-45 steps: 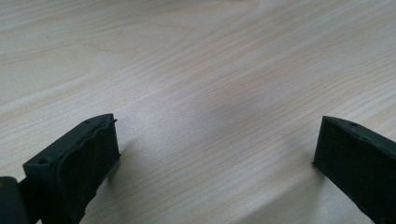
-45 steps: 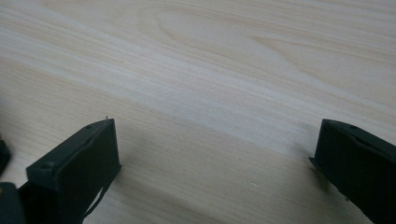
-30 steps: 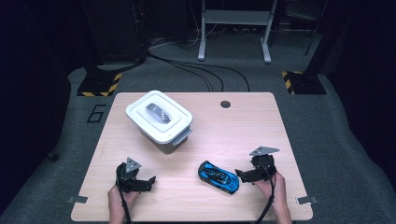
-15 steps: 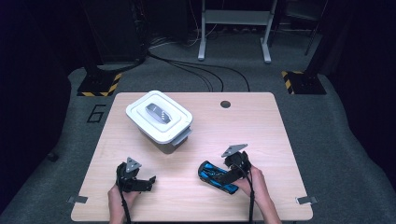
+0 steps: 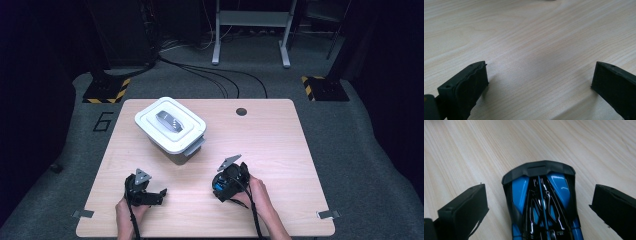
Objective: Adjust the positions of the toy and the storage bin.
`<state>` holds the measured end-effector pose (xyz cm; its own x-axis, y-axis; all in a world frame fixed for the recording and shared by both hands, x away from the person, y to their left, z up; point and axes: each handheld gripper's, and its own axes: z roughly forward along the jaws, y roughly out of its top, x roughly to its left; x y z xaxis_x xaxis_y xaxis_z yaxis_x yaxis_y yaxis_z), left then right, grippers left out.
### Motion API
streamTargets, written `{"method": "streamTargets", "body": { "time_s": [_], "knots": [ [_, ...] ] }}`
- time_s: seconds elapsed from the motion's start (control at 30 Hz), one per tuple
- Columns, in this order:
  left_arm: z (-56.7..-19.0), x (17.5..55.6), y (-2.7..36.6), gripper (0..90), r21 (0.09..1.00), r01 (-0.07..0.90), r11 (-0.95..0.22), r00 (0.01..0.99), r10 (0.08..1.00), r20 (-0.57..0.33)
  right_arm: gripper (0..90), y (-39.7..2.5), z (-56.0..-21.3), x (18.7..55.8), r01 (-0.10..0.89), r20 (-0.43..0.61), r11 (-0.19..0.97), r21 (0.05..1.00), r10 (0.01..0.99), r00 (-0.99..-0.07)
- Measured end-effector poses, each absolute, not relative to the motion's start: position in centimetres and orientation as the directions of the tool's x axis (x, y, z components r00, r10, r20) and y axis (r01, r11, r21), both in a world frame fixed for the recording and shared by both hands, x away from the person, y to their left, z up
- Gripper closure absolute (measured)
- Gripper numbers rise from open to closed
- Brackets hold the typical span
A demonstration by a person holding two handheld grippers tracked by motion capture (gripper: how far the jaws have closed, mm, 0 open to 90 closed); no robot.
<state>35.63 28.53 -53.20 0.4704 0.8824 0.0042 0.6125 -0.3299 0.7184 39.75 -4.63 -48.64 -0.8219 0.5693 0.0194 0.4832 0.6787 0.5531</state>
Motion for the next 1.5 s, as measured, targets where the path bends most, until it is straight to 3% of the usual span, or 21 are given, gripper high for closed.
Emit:
{"method": "streamTargets", "body": {
  "time_s": [0.2,0.4,0.43,0.87,1.5],
  "knots": [
    [-53.2,35.6,28.5,0.2,0.718,0.612,-0.332,0.472,0.881,0.005,3.0,-3.4,-49.1,40.1,0.483,-0.001,0.702,0.524,0.567,-0.823],
    [-53.2,35.6,28.5,0.2,0.718,0.613,-0.330,0.470,0.883,0.005,16.1,-2.7,-49.5,40.5,0.458,-0.038,0.744,0.487,0.542,-0.839],
    [-53.2,35.6,28.5,0.2,0.717,0.613,-0.332,0.470,0.883,0.007,21.5,-2.6,-49.4,40.4,0.470,-0.043,0.737,0.485,0.557,-0.829],
    [-53.2,35.6,28.5,0.2,0.718,0.616,-0.323,0.465,0.885,0.000,23.4,-2.6,-49.5,40.2,0.455,-0.071,0.750,0.480,0.550,-0.832],
    [-53.2,35.6,28.5,0.3,0.718,0.616,-0.324,0.464,0.886,0.001,24.2,-8.0,-46.0,38.8,0.454,-0.021,0.565,0.689,0.642,-0.767]
  ]
}}
